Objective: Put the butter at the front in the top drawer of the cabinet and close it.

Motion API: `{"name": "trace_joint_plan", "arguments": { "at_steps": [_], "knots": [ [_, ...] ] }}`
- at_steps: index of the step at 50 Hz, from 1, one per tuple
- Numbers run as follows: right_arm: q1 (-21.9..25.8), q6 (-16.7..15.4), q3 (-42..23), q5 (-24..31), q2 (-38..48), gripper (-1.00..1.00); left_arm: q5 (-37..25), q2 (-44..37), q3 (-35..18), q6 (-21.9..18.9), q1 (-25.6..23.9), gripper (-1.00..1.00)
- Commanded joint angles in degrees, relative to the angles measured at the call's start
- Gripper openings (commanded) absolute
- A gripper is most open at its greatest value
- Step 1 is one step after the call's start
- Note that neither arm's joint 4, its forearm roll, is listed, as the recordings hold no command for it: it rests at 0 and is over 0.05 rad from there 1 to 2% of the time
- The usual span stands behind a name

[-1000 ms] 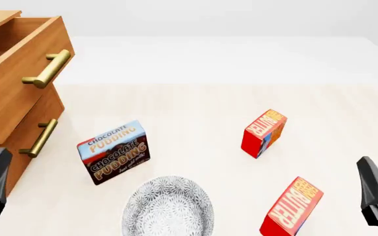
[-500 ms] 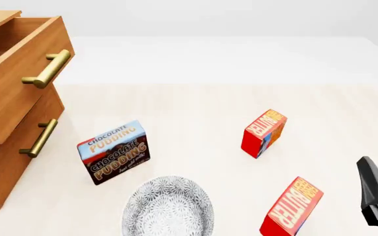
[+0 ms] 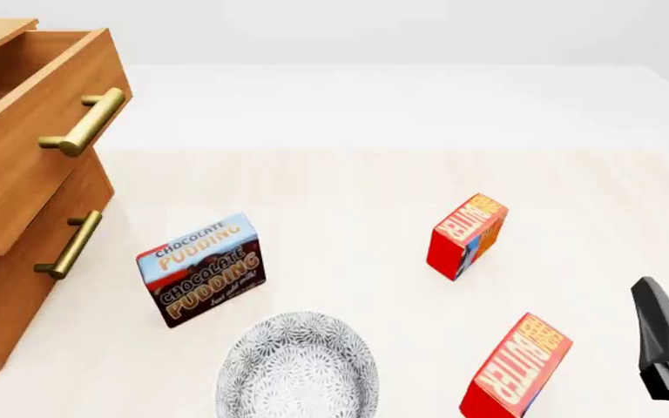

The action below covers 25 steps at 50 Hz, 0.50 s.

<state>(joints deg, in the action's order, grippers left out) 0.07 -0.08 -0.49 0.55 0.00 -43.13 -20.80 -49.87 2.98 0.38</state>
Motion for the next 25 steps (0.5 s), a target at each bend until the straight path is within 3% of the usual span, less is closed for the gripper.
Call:
{"name": "trace_joint_plan", "arguments": {
  "at_steps": [1,9,15,18,25],
  "knots": [
    [-0.01,0.01,0.09,-0.18,0.07,1.0,-5.95,-7.88,-9.08,-0.33,-0.65,1.0],
    [-0.02,0.02,0.09,-0.19,0.07,1.0,-9.04,-12.85,-11.76,-0.78,-1.6,1.0],
    [-0.02,0.01,0.09,-0.18,0.07,1.0,-12.99,-15.04,-16.74,-2.96,1.0,1.0],
    [-0.03,0.02,0.09,-0.18,0.07,1.0,-13.57,-15.91,-18.66,-0.58,-1.59,1.0],
    [-0.02,0.02,0.09,-0.19,0.07,1.0,-16.33,-17.85,-21.91,-1.13,-1.03,1.0]
  ]
}}
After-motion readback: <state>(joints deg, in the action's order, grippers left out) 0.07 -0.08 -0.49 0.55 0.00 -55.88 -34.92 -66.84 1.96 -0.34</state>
